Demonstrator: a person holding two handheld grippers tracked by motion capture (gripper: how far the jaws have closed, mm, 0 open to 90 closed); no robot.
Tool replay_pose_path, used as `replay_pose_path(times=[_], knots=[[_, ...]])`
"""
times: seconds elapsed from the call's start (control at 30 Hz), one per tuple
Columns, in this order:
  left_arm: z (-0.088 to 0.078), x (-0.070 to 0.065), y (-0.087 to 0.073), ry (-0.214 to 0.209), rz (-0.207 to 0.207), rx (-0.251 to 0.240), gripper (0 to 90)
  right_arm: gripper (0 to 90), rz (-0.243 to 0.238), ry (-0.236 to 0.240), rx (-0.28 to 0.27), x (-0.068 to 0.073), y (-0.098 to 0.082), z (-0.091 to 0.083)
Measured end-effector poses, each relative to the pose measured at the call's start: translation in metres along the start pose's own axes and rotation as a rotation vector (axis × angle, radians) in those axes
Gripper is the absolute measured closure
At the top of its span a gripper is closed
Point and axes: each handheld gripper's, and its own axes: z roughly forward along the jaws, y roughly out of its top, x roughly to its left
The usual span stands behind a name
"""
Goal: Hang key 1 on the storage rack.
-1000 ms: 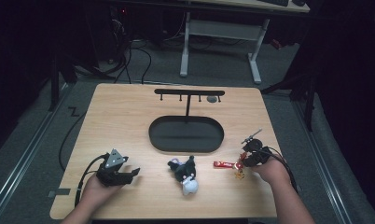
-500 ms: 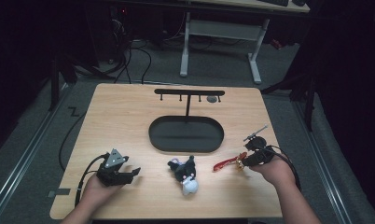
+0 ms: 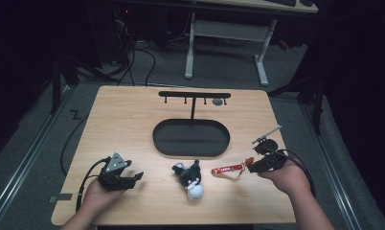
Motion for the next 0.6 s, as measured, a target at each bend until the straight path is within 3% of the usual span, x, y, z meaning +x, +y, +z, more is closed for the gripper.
replay_pose_path(times=[0.27,0.43,0.6], knots=[[-0.002,0.000,0.002,-0.018,0.000,-0.043,32.5,64.1,0.020,0.000,-0.001,0.005,0.006,-0.022],[-0.002,-0.002,0.003,-0.009,0.025,-0.055,31.3,64.1,0.014,-0.008,0.016,0.009,0.010,-0.031],[-0.004,-0.001,0.004,-0.003,0.022,-0.087,30.4,64.1,0.012,-0.015,0.030,0.012,0.015,-0.040]])
